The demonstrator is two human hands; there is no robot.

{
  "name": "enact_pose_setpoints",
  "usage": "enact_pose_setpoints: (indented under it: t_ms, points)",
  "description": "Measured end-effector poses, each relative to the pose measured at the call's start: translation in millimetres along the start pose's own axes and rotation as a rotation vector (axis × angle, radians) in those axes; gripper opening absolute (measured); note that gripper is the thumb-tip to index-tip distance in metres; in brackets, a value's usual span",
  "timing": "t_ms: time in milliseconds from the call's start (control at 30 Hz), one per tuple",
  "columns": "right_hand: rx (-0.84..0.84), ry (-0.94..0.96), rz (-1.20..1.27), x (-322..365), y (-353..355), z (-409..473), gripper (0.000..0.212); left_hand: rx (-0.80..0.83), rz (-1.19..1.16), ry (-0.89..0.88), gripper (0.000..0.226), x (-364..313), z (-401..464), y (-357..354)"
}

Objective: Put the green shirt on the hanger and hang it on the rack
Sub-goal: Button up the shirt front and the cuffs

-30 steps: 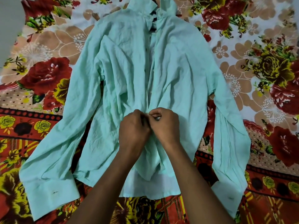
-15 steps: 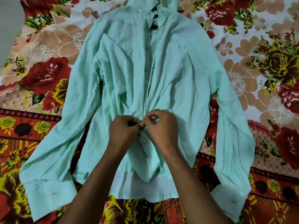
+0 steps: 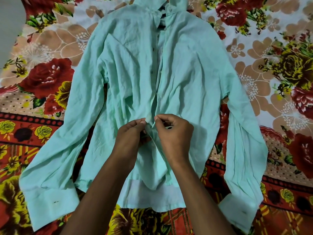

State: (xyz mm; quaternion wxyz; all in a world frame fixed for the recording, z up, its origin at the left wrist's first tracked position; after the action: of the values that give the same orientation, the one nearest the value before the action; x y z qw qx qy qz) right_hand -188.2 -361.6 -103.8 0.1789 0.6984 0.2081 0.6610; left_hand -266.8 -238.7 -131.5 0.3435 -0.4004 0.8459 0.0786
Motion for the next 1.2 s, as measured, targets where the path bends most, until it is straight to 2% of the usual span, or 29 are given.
enact_pose_setpoints:
  t_ms: [200,333,600,733,867,1100,1200]
  points:
    - [0.108,-0.226,0.179,-12,-8,-2,0.006,0.000,-0.062,-0.007,0.015,5,-4,0]
    - [0.162,-0.314,0.268,-20,-12,-3,0.005,-0.007,-0.027,-0.057,0.017,5,-6,-1]
    - [0.188,-0.367,0.293,-21,-7,-2,0.004,-0.026,0.016,-0.092,0.016,1,-3,3]
    - [0.217,-0.350,0.276,-20,-5,0,0.005,0.017,0.158,-0.159,0.006,-6,3,3]
    - [0.204,-0.342,0.285,-20,-3,2,0.005,0.049,0.233,-0.238,0.010,-16,5,-1]
    - [0.235,-0.355,0.335,-20,-4,-1,0.007,0.048,0.201,-0.200,0.007,-15,7,2]
    - [0.249,-0.362,0.321,-21,-7,-2,0.020,0.079,0.211,-0.195,0.010,-16,4,-1]
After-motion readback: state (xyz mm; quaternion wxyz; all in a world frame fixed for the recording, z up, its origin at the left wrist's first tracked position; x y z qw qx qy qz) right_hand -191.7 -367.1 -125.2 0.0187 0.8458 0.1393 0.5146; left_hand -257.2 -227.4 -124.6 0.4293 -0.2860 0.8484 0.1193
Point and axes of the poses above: each hand's wrist, its own z-axis towards the middle knuckle, its own y-axis out of the back of the hand, x = y × z, the point moved 6 cm from there along z, towards the middle knuckle, and after that the axes turned 3 degrees about -x, right-handed, at the moved point
